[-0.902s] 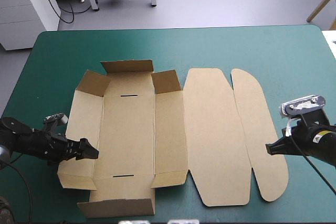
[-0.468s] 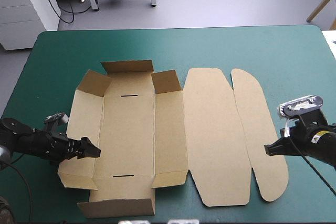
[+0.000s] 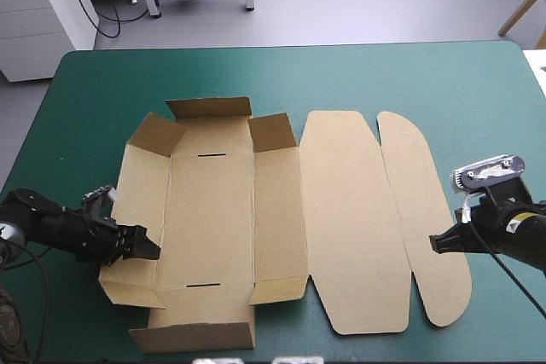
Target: Fold the box
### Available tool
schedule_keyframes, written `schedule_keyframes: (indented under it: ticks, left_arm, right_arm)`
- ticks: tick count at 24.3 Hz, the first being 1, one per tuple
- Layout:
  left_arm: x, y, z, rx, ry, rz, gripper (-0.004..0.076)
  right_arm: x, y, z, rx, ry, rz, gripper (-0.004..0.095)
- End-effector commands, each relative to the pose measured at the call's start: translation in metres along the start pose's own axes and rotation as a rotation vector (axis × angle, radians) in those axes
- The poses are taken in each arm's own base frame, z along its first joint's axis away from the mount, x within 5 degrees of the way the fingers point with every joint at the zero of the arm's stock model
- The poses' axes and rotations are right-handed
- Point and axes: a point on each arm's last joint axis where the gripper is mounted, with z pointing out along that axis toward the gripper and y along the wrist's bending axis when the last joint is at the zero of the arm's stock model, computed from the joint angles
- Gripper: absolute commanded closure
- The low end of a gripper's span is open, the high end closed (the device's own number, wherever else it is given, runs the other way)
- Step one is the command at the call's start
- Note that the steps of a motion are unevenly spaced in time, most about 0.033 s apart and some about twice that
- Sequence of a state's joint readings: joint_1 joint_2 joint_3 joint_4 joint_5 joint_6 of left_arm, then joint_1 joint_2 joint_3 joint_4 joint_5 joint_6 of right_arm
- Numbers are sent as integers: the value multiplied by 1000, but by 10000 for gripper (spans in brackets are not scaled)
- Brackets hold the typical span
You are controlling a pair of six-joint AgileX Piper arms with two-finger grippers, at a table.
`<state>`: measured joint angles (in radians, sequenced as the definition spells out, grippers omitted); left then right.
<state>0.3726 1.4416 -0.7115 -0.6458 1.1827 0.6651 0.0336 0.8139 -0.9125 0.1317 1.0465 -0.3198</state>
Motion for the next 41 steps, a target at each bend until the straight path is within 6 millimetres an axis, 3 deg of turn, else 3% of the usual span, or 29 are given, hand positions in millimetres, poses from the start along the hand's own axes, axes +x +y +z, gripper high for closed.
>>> schedule_keyframes:
  ticks: [1, 4, 8, 10, 13, 17, 26, 32, 41]
  left_arm:
    - [-4, -10, -6, 48, -35, 2, 451]
    - [-8, -13, -11, 54, -50, 12, 612]
    - [-13, -18, -19, 70, -56, 33, 734]
    - [-18, -22, -26, 35, -50, 86, 734]
    - [-33, -44, -32, -43, -43, 241, 734]
    - [-60, -104, -42, -236, -84, 596, 734]
    - [-84, -195, -51, -535, -375, 1115, 734]
    - [-84, -228, -41, -681, -472, 1377, 734]
    - [-63, -270, -22, -874, -470, 1749, 734]
  right_arm:
    - [-9, 0, -8, 15, -85, -7, 927]
    - [-9, 0, -8, 15, -87, -7, 927]
    - [-9, 0, -8, 15, -87, -7, 927]
    - [-9, 0, -8, 15, -87, -7, 927]
    - [-11, -1, -9, 21, -105, -7, 927]
    - [-12, -1, -9, 26, -118, -5, 927]
    - [-14, -2, -10, 31, -136, -3, 927]
    - [-19, -3, -14, 41, -176, 1, 927]
    - [-25, -4, -20, 51, -215, 3, 927]
